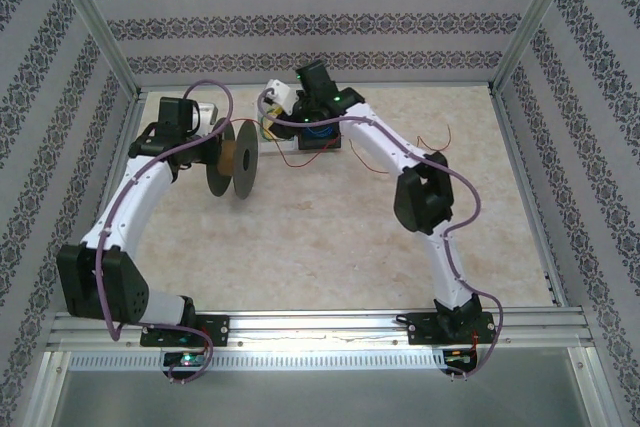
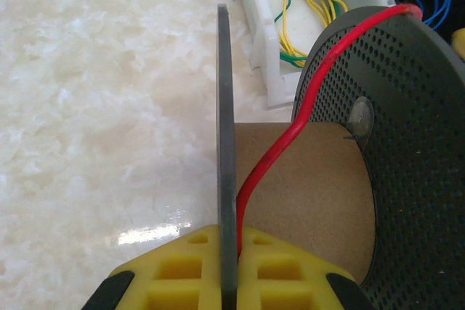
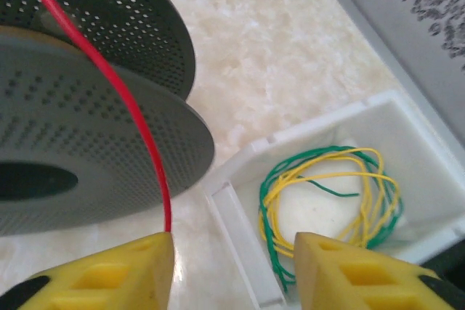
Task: Wrap the cables
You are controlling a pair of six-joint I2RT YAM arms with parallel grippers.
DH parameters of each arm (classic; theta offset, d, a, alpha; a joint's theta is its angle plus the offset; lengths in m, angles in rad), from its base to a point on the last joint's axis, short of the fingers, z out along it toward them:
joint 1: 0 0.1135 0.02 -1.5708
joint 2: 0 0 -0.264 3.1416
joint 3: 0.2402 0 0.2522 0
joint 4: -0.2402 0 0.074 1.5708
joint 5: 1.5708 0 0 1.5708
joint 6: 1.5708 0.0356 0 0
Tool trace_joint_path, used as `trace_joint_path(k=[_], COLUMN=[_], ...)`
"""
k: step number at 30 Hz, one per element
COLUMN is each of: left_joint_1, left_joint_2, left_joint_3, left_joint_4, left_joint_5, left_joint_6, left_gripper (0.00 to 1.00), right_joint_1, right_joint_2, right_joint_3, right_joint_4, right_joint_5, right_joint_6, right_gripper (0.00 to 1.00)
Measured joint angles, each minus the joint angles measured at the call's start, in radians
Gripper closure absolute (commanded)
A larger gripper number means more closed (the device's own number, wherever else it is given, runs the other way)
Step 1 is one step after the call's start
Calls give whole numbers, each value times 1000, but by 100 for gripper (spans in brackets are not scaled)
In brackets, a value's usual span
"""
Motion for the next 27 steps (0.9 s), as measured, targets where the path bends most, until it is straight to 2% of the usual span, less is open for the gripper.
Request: trace_joint_path(k=[7, 14, 17, 23, 27], left_joint_1=[0, 0, 0, -2, -3], left_joint_2=[-87, -74, -39, 9, 29], left_joint_3=[70, 192, 263, 338, 353], left_joint_4=[-76, -130, -148, -159, -161], left_joint_5=[-1, -6, -5, -13, -13], left_joint_6=[4, 25, 33, 55, 67], left_gripper=[100, 100, 100, 100, 100], right_joint_1=[-33, -79, -95, -123, -117], right_joint_2=[-237, -386, -453, -571, -614], right_joint_3=[-221, -313, -348, -449, -518], right_joint_4=[36, 20, 16, 24, 23], right_joint_5=[-98, -206, -225, -243, -209], right_joint_6=[-9, -64, -105, -192, -275], right_gripper=[36, 16, 11, 10, 11])
